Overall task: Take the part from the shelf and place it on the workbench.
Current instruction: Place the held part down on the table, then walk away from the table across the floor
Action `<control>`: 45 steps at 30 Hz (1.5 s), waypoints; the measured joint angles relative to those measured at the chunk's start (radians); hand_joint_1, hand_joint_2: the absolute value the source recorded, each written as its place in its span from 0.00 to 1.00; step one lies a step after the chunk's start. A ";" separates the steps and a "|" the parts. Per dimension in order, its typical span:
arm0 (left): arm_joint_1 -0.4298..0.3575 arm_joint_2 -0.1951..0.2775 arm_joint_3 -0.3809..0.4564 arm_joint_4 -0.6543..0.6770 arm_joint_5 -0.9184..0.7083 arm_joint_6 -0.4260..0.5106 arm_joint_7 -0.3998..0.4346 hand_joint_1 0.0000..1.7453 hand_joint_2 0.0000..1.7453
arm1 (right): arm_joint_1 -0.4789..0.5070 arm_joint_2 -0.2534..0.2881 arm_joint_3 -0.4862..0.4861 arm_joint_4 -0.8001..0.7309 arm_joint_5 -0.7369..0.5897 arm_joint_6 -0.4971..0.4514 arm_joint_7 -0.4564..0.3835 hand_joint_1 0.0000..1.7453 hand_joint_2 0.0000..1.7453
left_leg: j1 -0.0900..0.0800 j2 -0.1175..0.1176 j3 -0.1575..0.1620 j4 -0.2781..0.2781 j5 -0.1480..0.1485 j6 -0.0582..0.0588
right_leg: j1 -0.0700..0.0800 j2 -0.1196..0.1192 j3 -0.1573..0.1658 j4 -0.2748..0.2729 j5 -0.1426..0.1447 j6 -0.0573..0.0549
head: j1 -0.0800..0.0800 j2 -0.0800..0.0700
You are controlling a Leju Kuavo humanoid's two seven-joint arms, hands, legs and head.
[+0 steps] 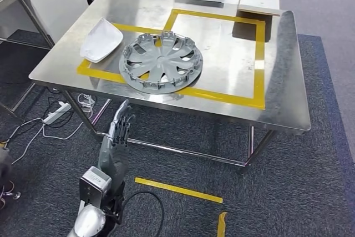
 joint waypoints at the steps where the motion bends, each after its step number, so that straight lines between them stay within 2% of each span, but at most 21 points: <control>1: 0.001 0.001 0.000 0.000 0.001 -0.002 -0.003 0.00 0.00 | 0.000 0.000 0.000 0.000 0.000 0.000 0.000 0.00 0.00 | -0.002 -0.001 0.016 -0.034 -0.009 0.006 | 0.000 0.000 -0.006 0.003 0.007 0.006 | 0.000 0.000; 4: 0.007 0.005 0.001 0.000 0.001 -0.003 -0.010 0.00 0.00 | 0.004 -0.002 -0.001 0.000 0.000 0.001 0.002 0.00 0.00 | -0.005 0.002 -0.001 -0.045 0.008 0.032 | -0.004 0.002 -0.019 0.007 0.013 0.026 | 0.001 0.000; 6: 0.011 0.006 0.003 0.000 0.001 -0.004 -0.011 0.00 0.00 | 0.006 -0.005 -0.003 0.000 0.001 0.004 0.006 0.00 0.00 | -0.004 0.006 -0.028 -0.050 0.034 0.049 | -0.006 0.004 -0.046 0.063 -0.059 0.034 | 0.004 0.000; 9: 0.018 0.007 0.005 0.000 0.001 -0.004 -0.011 0.00 0.00 | 0.005 -0.010 -0.004 0.000 0.001 0.005 0.008 0.00 0.00 | -0.008 0.008 -0.079 -0.047 0.074 0.056 | -0.005 0.006 -0.090 0.242 -0.185 0.037 | 0.006 0.000; 11: 0.022 0.008 0.008 0.000 0.001 -0.004 -0.011 0.00 0.00 | 0.005 -0.014 -0.004 0.000 0.001 0.005 0.008 0.00 0.00 | -0.012 0.009 -0.116 -0.044 0.101 0.055 | -0.005 0.006 -0.066 0.287 -0.160 0.035 | 0.006 0.000; 12: 0.024 0.008 0.008 0.000 0.001 -0.004 -0.011 0.00 0.00 | 0.005 -0.016 -0.004 0.000 0.001 0.005 0.008 0.00 0.00 | -0.013 0.009 -0.133 -0.042 0.113 0.054 | -0.004 0.006 -0.029 0.259 -0.127 0.033 | 0.006 0.000; 13: 0.024 0.008 0.009 0.000 0.001 -0.004 -0.011 0.00 0.00 | 0.004 -0.017 -0.004 0.000 0.001 0.005 0.008 0.00 0.00 | -0.014 0.009 -0.146 -0.040 0.124 0.052 | -0.003 0.006 0.025 0.198 -0.103 0.028 | 0.006 0.000; 15: 0.025 0.008 0.010 0.000 0.001 -0.004 -0.011 0.00 0.00 | 0.001 -0.018 -0.004 -0.001 0.000 0.005 0.006 0.00 0.00 | -0.018 0.009 -0.163 -0.036 0.145 0.045 | 0.000 0.006 0.148 0.035 -0.108 0.019 | 0.006 0.000; 17: 0.028 0.008 0.012 0.000 0.000 -0.004 -0.012 0.00 0.00 | -0.002 -0.019 -0.004 -0.002 -0.001 0.006 0.003 0.00 0.00 | -0.018 0.011 -0.171 -0.037 0.168 0.035 | 0.006 0.007 0.202 -0.057 -0.131 0.011 | 0.005 0.000; 20: 0.041 0.008 0.017 -0.001 -0.004 0.000 -0.013 0.00 0.00 | 0.001 -0.020 -0.005 -0.003 -0.003 0.007 0.002 0.00 0.00 | -0.012 0.008 -0.182 -0.025 0.154 0.015 | 0.005 0.003 0.178 -0.064 -0.109 -0.009 | 0.002 0.000; 23: 0.056 0.011 0.024 -0.004 -0.011 0.004 -0.014 0.00 0.00 | 0.002 -0.022 -0.008 -0.003 -0.002 0.013 0.001 0.00 0.00 | -0.006 0.005 -0.214 0.129 -0.002 -0.003 | 0.004 -0.002 0.137 -0.062 -0.072 -0.024 | -0.005 0.000; 25: 0.062 0.014 0.028 -0.006 -0.016 0.005 -0.014 0.00 0.00 | 0.002 -0.023 -0.010 -0.003 0.001 0.018 0.002 0.00 0.00 | -0.003 0.005 -0.221 0.244 -0.046 -0.009 | 0.005 -0.003 0.105 -0.053 -0.048 -0.024 | -0.005 0.000; 26: 0.065 0.015 0.030 -0.008 -0.018 0.004 -0.014 0.00 0.00 | 0.002 -0.024 -0.011 -0.003 0.002 0.021 0.002 0.00 0.00 | -0.002 0.005 -0.208 0.261 -0.031 -0.010 | 0.005 -0.004 0.086 -0.045 -0.037 -0.022 | -0.005 0.000; 28: 0.068 0.016 0.033 -0.011 -0.022 0.003 -0.014 0.00 0.00 | 0.002 -0.024 -0.013 -0.003 0.005 0.025 0.002 0.00 0.00 | 0.000 0.004 -0.131 0.189 0.021 -0.009 | 0.004 -0.004 0.046 -0.025 -0.020 -0.017 | -0.006 0.000; 30: 0.068 0.016 0.034 -0.017 -0.025 0.000 -0.014 0.00 0.00 | 0.002 -0.024 -0.014 -0.003 0.007 0.028 0.003 0.00 0.00 | 0.000 0.002 -0.029 0.043 0.020 -0.001 | 0.007 -0.003 0.014 -0.006 -0.007 -0.009 | -0.005 0.000; 32: 0.071 0.016 0.035 -0.021 -0.027 -0.001 -0.014 0.00 0.00 | 0.002 -0.024 -0.015 -0.003 0.009 0.029 0.003 0.00 0.00 | -0.005 -0.001 0.013 -0.034 0.000 0.011 | 0.007 -0.002 -0.001 0.003 0.008 0.003 | -0.005 0.000; 35: 0.074 0.015 0.037 -0.025 -0.015 -0.011 -0.013 0.00 0.00 | 0.003 -0.025 -0.017 -0.003 0.015 0.046 0.003 0.00 0.00 | -0.007 0.000 -0.009 -0.045 0.016 0.037 | 0.002 0.000 -0.019 0.014 0.001 0.021 | -0.004 0.000; 39: 0.077 0.014 0.040 -0.027 0.002 -0.026 -0.009 0.00 0.00 | 0.003 -0.027 -0.018 -0.003 0.023 0.074 0.003 0.00 0.00 | -0.006 -0.007 -0.057 -0.047 0.058 0.055 | 0.000 0.005 -0.085 0.211 -0.160 0.032 | 0.001 0.000; 41: 0.079 0.014 0.042 -0.027 0.001 -0.020 -0.009 0.00 0.00 | 0.003 -0.028 -0.018 -0.003 0.029 0.080 0.004 0.00 0.00 | -0.008 -0.017 -0.083 -0.046 0.079 0.054 | 0.000 0.006 -0.087 0.280 -0.161 0.031 | 0.001 0.000; 43: 0.081 0.014 0.043 -0.027 0.000 -0.017 -0.009 0.00 0.00 | 0.003 -0.029 -0.018 -0.003 0.033 0.087 0.008 0.00 0.00 | -0.009 -0.032 -0.104 -0.045 0.098 0.049 | 0.000 0.018 -0.016 0.208 -0.107 0.024 | 0.001 0.000; 45: 0.080 0.012 0.045 -0.027 0.000 -0.017 -0.010 0.00 0.00 | 0.002 -0.031 -0.018 -0.003 0.035 0.100 0.016 0.00 0.00 | -0.011 -0.048 -0.118 -0.043 0.113 0.041 | -0.001 0.059 0.092 0.056 -0.086 0.015 | 0.000 0.000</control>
